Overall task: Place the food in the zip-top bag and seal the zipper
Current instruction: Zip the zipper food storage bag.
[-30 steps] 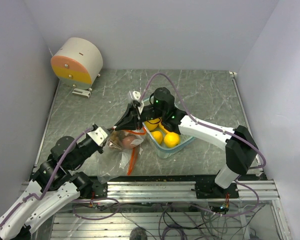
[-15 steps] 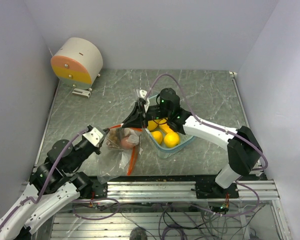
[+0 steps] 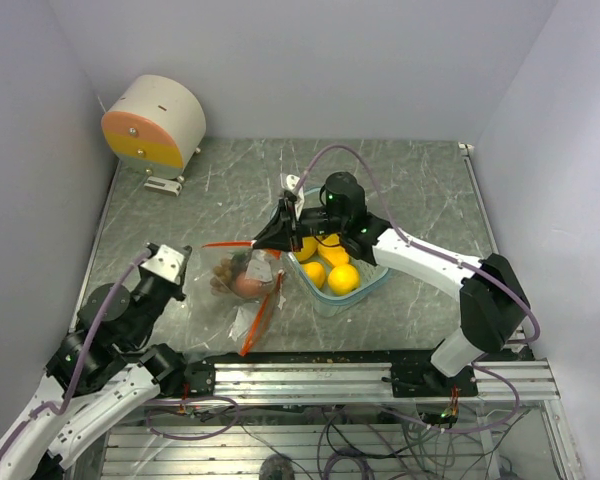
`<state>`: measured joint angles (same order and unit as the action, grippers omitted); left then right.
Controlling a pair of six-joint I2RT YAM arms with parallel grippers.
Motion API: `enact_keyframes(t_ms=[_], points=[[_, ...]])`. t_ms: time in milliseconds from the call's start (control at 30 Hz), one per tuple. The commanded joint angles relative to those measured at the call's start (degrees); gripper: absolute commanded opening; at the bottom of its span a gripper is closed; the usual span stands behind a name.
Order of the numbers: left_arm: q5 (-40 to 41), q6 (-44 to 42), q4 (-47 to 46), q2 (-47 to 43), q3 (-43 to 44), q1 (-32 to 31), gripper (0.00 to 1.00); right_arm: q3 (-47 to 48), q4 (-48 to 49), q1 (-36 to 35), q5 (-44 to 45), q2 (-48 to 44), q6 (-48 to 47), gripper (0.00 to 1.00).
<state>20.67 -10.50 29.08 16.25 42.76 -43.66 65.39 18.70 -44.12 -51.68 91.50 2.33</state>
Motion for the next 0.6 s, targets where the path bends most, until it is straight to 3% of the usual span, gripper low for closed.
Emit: enact_keyframes(t_ms=[0, 67, 133, 167, 300, 500, 567], points=[[1.14, -1.74, -2.77, -1.37, 3.10, 0.07, 0.29, 1.85, -0.62, 0.91, -2.61, -0.81, 1.88, 0.00], [-4.55, -4.27, -4.84, -2.21, 3.68, 0.09, 0.72, 2.87, -1.83, 0.35, -4.21, -0.74, 1.63, 0.00], [-11.34, -7.72, -6.59, -2.38, 4.47, 0.09, 0.94, 3.64, -3.10, -0.26, -4.63, -0.89, 0.91, 0.00], [-15.14, -9.30, -7.23, -2.11, 4.92, 0.13, 0.98, 3.90, -3.43, -0.46, -4.84, -0.97, 0.89, 0.00], [-25.99, -13.58, -6.47, 3.98, 7.37, 0.13, 0.97, 4.64, -3.16, -1.37, -6.15, -0.85, 1.43, 0.00], [-35.25, -18.20, 4.19, 18.57, 13.55, 0.09, 0.74, 6.35, -7.70, -2.07, -7.46, -1.44, -1.95, 0.00], [-36.40, -19.20, 7.08, 21.31, 14.57, 0.08, 0.71, 6.13, -8.61, -2.07, -7.24, -2.23, -3.11, 0.00]])
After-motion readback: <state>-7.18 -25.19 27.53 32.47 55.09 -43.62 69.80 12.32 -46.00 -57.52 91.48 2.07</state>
